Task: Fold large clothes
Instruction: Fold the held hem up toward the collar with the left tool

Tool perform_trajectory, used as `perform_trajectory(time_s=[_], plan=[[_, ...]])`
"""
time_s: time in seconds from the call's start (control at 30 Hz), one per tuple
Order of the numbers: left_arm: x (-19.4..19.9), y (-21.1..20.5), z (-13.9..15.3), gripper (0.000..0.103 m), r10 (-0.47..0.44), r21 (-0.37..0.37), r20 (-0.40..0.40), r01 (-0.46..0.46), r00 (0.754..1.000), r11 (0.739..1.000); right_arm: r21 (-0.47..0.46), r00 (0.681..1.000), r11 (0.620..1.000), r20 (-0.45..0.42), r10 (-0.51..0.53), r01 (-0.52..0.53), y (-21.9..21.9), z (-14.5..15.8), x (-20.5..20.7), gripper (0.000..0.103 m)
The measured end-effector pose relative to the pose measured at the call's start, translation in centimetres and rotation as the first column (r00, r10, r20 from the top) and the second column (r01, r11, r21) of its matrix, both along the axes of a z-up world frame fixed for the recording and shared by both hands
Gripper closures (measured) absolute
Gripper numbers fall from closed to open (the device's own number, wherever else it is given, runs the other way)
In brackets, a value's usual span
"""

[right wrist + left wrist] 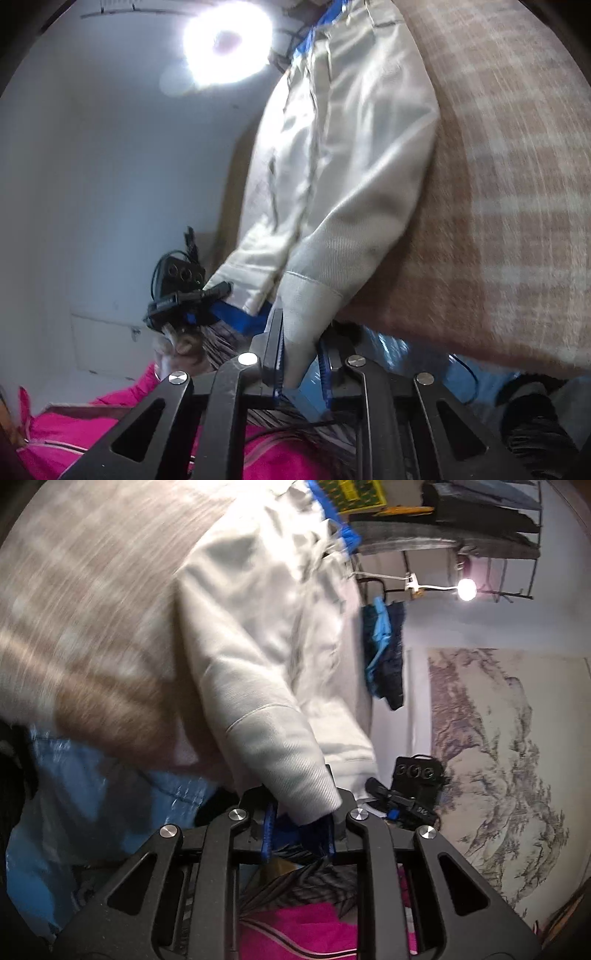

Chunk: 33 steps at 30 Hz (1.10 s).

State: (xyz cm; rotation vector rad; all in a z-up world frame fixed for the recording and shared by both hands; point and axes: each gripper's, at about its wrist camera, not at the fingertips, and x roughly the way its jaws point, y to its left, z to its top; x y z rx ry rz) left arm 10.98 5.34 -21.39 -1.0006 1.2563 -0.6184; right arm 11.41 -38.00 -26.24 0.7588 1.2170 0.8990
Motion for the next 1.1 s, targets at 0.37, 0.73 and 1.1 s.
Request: perform_trajectory(time_s=[0.37, 0.73, 1.1], plan=[[9.5, -0.7, 3.3, 0.084, 0.087, 0.015, 0.115, -0.089, 0.99, 0.996, -0.01, 0.979, 0.988, 0.133, -0.153, 0.156, -0.5, 4.8, 7.5, 0.093], [18.3, -1.5, -1.3, 0.084, 0.15, 0.102, 0.055, -0.155, 0.987, 0.983, -0.144, 0.944, 0.937, 0.134, -0.301, 0.319, -1.4, 3.0, 16.1, 0.094], [20.7, -1.5, -3.5, 0.074, 0.146, 0.096, 0.003, -0.146, 0.989, 0.985, -0.152, 0.931, 0.92, 0.126, -0.343, 0.36, -3.9, 0.7, 18.2, 0.059]])
